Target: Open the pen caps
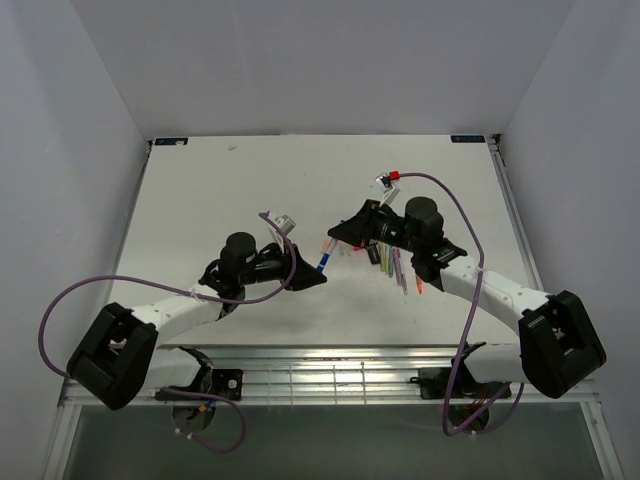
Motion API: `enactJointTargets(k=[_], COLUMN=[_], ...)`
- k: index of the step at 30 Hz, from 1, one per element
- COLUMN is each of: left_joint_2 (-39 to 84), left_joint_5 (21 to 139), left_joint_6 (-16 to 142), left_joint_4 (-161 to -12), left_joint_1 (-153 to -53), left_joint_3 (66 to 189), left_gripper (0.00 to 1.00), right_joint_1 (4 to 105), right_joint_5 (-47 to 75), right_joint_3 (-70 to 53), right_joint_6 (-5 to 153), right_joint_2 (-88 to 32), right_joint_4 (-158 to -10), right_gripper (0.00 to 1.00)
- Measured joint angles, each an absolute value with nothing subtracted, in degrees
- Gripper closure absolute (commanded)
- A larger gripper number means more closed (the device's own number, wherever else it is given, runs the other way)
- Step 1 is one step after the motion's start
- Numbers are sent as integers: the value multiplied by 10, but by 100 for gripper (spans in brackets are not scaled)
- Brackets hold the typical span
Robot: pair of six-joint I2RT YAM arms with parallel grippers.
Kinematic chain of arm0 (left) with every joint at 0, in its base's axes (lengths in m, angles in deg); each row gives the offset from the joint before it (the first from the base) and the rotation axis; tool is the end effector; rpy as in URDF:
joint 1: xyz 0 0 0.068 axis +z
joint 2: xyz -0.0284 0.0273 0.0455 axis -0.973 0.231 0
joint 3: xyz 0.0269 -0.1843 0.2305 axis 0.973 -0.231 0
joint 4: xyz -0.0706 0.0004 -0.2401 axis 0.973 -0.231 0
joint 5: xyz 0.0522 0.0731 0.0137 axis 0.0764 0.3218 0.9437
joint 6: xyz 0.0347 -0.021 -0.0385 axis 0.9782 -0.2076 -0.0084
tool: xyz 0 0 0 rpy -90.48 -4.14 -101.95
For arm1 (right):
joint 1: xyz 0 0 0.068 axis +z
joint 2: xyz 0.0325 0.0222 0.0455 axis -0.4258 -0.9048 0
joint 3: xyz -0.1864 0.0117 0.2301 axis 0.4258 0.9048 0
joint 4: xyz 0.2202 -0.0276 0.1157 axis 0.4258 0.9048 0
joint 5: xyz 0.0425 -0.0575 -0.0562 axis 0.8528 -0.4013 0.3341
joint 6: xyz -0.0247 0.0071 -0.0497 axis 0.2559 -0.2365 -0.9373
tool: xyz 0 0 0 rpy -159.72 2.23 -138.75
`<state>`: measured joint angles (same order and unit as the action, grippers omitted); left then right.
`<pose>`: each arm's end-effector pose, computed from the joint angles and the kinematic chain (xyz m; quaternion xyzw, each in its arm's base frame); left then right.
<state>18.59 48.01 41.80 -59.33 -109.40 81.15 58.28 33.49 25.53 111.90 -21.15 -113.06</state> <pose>0.1837 -0.1479 0.2338 0.2065 0.7501 -0.5387 0.3232 0.2232 0.1666 0.3089 -0.0882 0.7239 0.5511 0.4056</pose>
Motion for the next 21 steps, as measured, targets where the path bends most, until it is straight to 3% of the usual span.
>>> enactJointTargets(k=[9,12,13,16,21], left_joint_2=[185,185,185,186,198], left_joint_5=[480,478,476,465,439], left_joint_6=[414,411,412,416,419], left_joint_4=[-593,-592,-590,-588,-580], left_joint_1=[-1094,-1094,-1094,-1095,-1094], left_joint_3=[815,819,819,821,824], left_gripper=[60,72,82,100,100], right_joint_1=[583,583,583,583,579], right_joint_5=[343,344,344,346,351], right_joint_3=[269,269,269,269,269], right_joint_6=[1120,1121,1123,1130,1120], right_joint_2=[-215,-215,-215,-216,-216], right_joint_4=[-1135,-1136,-1136,-1137,-1136], right_gripper=[92,92,92,92,92])
